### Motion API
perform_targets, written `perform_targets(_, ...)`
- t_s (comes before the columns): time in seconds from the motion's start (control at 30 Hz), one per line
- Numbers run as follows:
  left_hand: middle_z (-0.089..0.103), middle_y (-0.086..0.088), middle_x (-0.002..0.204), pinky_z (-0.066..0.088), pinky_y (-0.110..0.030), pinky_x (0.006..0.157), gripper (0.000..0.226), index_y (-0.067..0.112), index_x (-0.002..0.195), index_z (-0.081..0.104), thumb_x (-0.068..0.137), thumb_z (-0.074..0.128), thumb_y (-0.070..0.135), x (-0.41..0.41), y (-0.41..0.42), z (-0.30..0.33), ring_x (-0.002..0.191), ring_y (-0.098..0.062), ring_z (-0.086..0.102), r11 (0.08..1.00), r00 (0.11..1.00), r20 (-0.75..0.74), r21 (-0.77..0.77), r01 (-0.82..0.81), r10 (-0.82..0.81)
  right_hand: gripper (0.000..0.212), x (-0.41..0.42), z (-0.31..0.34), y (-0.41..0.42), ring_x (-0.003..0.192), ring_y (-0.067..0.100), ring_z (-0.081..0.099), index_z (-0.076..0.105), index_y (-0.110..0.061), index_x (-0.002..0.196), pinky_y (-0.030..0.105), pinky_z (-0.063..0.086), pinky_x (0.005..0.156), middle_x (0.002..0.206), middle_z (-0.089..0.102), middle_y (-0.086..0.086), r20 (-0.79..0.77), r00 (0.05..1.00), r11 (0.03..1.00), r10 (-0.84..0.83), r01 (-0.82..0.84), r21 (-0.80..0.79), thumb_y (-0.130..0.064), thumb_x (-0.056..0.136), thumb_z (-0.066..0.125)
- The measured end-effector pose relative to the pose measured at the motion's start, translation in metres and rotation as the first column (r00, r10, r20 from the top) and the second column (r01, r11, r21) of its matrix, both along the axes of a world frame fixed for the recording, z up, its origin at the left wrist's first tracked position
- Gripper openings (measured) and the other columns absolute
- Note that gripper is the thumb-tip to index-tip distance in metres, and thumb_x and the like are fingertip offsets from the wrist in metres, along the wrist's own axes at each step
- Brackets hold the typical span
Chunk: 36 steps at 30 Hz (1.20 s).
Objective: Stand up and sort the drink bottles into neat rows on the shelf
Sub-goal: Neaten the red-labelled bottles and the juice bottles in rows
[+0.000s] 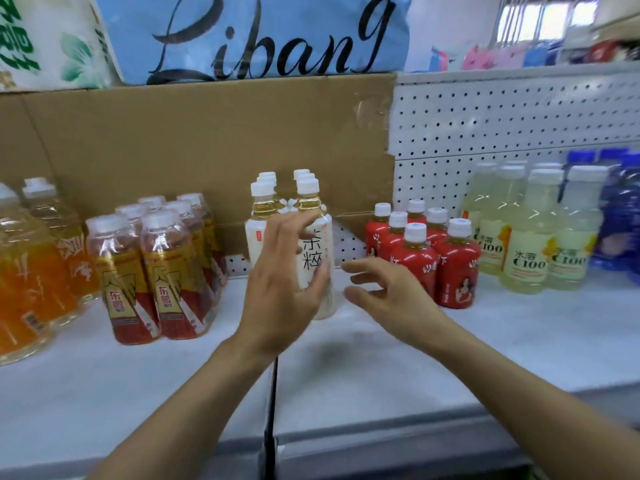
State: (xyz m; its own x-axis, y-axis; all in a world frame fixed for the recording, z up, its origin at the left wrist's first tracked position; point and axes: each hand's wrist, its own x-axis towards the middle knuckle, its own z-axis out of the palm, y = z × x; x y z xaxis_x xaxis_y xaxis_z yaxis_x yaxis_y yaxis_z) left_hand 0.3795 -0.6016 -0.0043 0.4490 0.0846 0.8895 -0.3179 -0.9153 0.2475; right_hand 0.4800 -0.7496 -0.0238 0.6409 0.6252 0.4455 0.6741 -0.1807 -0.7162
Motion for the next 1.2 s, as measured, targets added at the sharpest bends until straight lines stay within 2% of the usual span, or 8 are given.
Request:
perform_targets(0.1, 0.041, 0.012, 0.133, 0.048, -0.025, 0.100, 0.071, 0.027, 0.144, 0.031, 0.087, 0.073, 0.024, 0.016, -0.040, 0.004, 0.121, -0.002, 0.047, 0.988, 0.956, -0.255, -0.086, 0.125, -0.143, 0.023, 0.012, 0.007, -0.031, 0.099, 0.001, 0.062, 0.068, -0.020, 0.110, 0.014, 0.051, 0.085, 0.110, 0.067, -0.009, 0.126, 0.990, 0.985, -0.071, 0.050, 0.163, -0.013, 0.089, 0.068)
perform_targets(0.2, 0.027, 0.009, 0.155, 0.034, -0.036, 0.116, 0.099, 0.034, 0.153, 0.009, 0.082, 0.077, 0.035, 0.038, -0.068, 0.001, 0.134, -0.001, 0.033, 0.947, 0.786, -0.564, -0.309, 0.083, -0.253, 0.017, 0.034, 0.011, -0.071, 0.094, -0.001, 0.062, 0.069, -0.020, 0.097, 0.012, 0.050, 0.079, 0.104, 0.066, -0.009, 0.133, 0.973, 0.942, -0.188, 0.141, 0.304, -0.007, 0.087, 0.069)
perform_targets(0.37, 0.030, 0.009, 0.150, 0.019, -0.011, 0.093, 0.118, 0.029, 0.154, -0.009, 0.079, 0.080, 0.010, 0.085, -0.096, -0.005, 0.119, 0.003, 0.024, 0.820, 0.601, -0.680, -0.568, -0.069, -0.421, 0.075, 0.096, 0.000, -0.125, 0.122, 0.011, 0.053, 0.039, -0.020, 0.143, 0.037, 0.049, 0.100, 0.141, 0.047, 0.000, -0.125, 0.972, 0.967, -0.198, 0.215, 0.138, -0.012, 0.079, 0.078)
perform_targets(0.53, 0.043, 0.002, 0.143, 0.039, -0.045, 0.112, 0.129, 0.038, 0.151, -0.003, 0.064, 0.084, -0.002, 0.126, -0.089, -0.024, 0.128, -0.020, 0.048, 0.768, 0.639, -0.670, -0.612, -0.188, -0.378, 0.121, 0.150, -0.002, -0.122, 0.137, 0.019, 0.039, 0.006, -0.030, 0.155, 0.050, 0.034, 0.113, 0.155, 0.034, 0.001, -0.365, 0.930, 0.985, -0.052, -0.012, -0.171, -0.012, 0.068, 0.087)
perform_targets(0.63, 0.049, 0.005, 0.135, 0.040, -0.048, 0.111, 0.131, 0.038, 0.152, 0.004, 0.057, 0.083, -0.005, 0.134, -0.091, -0.028, 0.126, -0.019, 0.051, 0.720, 0.668, -0.615, -0.674, -0.168, -0.419, 0.118, 0.165, -0.001, -0.111, 0.117, 0.018, 0.059, 0.017, -0.034, 0.152, 0.048, 0.043, 0.106, 0.131, 0.059, 0.000, -0.443, 0.894, 0.976, 0.072, -0.153, -0.152, -0.001, 0.063, 0.086)
perform_targets(0.83, 0.051, 0.003, 0.132, 0.039, -0.050, 0.111, 0.122, 0.032, 0.151, 0.010, 0.061, 0.081, -0.009, 0.140, -0.099, -0.035, 0.126, -0.021, 0.051, 0.673, 0.709, -0.591, -0.705, -0.224, -0.384, 0.103, 0.167, -0.005, -0.116, 0.099, 0.001, 0.060, 0.026, -0.030, 0.146, 0.017, 0.048, 0.076, 0.121, 0.060, -0.004, -0.435, 0.889, 0.978, 0.144, -0.194, -0.073, 0.006, 0.067, 0.082)
perform_targets(1.07, 0.052, 0.000, 0.137, 0.044, -0.050, 0.107, 0.127, 0.038, 0.150, 0.017, 0.049, 0.086, 0.005, 0.138, -0.108, -0.041, 0.123, -0.019, 0.055, 0.665, 0.747, -0.569, -0.709, -0.233, -0.345, 0.110, 0.166, -0.016, -0.114, 0.110, 0.015, 0.057, 0.018, -0.028, 0.149, 0.036, 0.047, 0.096, 0.122, 0.053, -0.001, -0.439, 0.882, 0.983, 0.170, -0.182, 0.015, 0.005, 0.067, 0.082)
perform_targets(1.2, 0.047, 0.002, 0.136, 0.045, -0.045, 0.107, 0.120, 0.030, 0.140, 0.033, 0.040, 0.096, 0.050, 0.137, -0.121, -0.046, 0.122, -0.016, 0.053, 0.711, 0.818, -0.572, -0.599, -0.368, -0.059, 0.078, 0.164, -0.030, -0.121, 0.109, 0.012, 0.059, 0.040, -0.023, 0.131, 0.030, 0.047, 0.093, 0.116, 0.057, -0.006, -0.342, 0.932, 0.991, 0.120, -0.131, -0.011, -0.018, 0.068, 0.086)
